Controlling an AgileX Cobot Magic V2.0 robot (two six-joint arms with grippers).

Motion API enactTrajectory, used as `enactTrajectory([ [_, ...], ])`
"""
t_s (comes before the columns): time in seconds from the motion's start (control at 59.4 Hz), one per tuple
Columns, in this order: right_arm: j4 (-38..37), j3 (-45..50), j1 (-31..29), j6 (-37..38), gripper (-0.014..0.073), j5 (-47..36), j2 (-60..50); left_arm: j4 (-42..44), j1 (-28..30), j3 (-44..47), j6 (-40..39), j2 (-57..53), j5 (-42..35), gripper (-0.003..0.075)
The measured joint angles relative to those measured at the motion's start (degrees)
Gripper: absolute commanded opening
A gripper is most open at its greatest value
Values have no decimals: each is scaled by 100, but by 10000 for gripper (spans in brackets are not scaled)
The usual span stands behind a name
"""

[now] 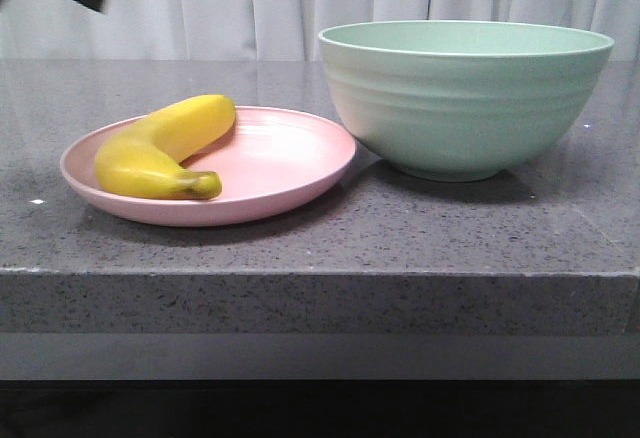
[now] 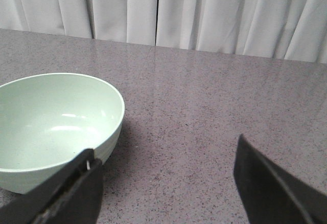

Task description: Transfer banana from pink plate to green bowl

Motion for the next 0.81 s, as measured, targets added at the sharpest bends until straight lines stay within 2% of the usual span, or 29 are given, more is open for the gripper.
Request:
enactTrajectory([
  [0.219,0,0,0,0,552,0,0,-61,-403,-543,0,1106,3,554],
  [0.572,0,0,0,0,552,0,0,-61,-401,-705,0,2028,3,540],
  [0.673,0,0,0,0,552,0,0,-61,-401,-714,0,2085,3,470],
  [0.808,0,0,0,0,552,0,0,-71,-401,-728,0,2085,3,317],
])
